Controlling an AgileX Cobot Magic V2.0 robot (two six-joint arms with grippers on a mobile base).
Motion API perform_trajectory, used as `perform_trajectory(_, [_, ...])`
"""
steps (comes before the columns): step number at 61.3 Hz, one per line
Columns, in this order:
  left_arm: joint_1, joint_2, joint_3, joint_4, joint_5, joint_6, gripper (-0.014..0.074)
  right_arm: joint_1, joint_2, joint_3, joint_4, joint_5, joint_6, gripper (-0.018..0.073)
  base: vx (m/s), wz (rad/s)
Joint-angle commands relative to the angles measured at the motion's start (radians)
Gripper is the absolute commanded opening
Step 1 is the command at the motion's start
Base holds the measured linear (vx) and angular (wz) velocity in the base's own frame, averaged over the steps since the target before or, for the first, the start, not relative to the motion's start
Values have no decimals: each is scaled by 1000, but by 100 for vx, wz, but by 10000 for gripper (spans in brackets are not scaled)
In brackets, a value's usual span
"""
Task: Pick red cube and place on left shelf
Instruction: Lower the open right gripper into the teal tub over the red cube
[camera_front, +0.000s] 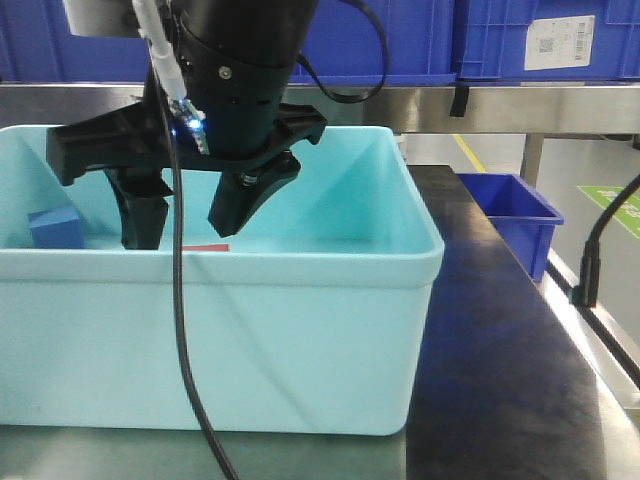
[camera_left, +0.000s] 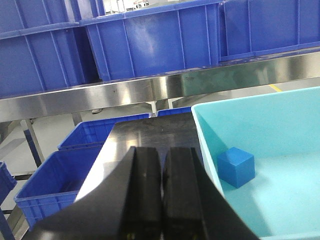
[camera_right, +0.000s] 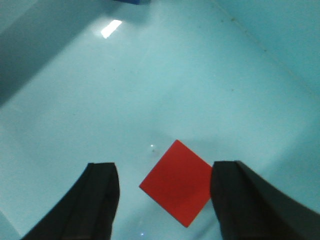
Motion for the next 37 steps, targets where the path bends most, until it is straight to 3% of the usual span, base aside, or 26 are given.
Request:
perform_trajectory(1, [0, 8, 22, -5, -91, 1, 106, 3, -55, -38, -10, -35, -1, 511, 0, 0])
perform_trajectory(9, [0, 8, 22, -5, -91, 1, 106, 3, -55, -38, -12, -28, -1, 518, 0, 0])
perform_trajectory(21, [0, 8, 22, -5, -91, 1, 106, 3, -55, -38, -21, -16, -1, 624, 0, 0])
perform_trajectory(37, [0, 8, 22, -5, -91, 1, 106, 3, -55, -38, -33, -16, -1, 626, 0, 0])
